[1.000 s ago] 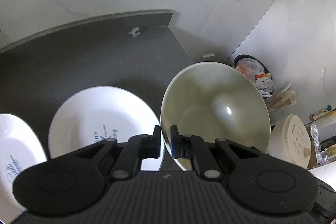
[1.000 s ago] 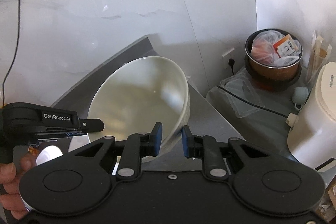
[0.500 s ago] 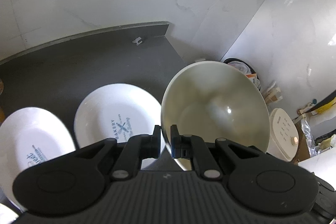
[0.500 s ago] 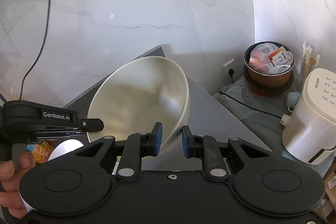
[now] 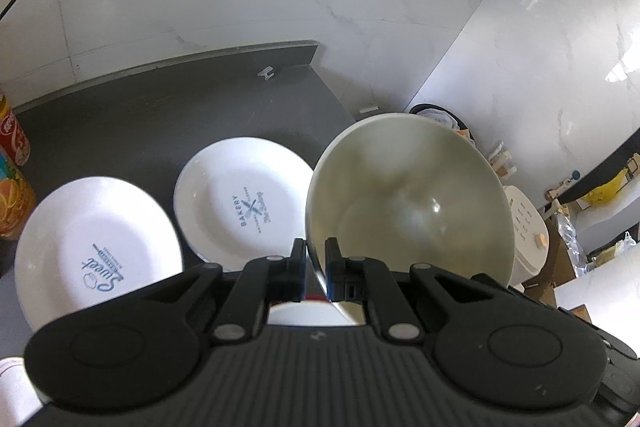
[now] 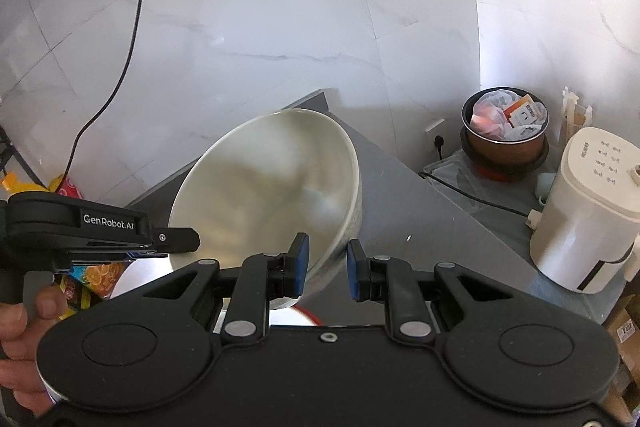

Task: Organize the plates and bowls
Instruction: 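Lift the smaller cream bowl with the right gripper over the stacked bowls, then lower the smaller bowl into the large cream bowl and open the right gripper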

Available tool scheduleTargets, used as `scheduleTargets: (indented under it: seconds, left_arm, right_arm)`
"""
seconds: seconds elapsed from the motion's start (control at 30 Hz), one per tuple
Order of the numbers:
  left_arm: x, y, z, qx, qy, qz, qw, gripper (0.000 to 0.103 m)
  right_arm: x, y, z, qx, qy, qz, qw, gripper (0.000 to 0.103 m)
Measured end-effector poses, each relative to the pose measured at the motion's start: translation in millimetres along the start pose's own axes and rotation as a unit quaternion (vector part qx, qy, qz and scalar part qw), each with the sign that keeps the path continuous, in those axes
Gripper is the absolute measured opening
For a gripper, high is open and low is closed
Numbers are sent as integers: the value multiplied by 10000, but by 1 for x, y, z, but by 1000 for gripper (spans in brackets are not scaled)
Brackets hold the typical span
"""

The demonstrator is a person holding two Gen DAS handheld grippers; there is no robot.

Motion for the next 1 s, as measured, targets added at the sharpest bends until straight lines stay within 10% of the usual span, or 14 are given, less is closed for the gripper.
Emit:
scheduleTargets:
  seconds: [1.0]
  left_arm:
    - [-76,-48,-11,28,-516,32,9987,8]
  right_arm:
    - [-76,-36,-10,-68,-588,84,9982,20]
Point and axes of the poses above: each gripper's, at about its wrist camera, not at the fingertips, and z roughly the way its jaws point, y to its right, x to its top, the point moved 9 cm from there along z, roughly the way its jaws point, and after that the axes turned 10 degrees about -y, right-handed, at the moved point
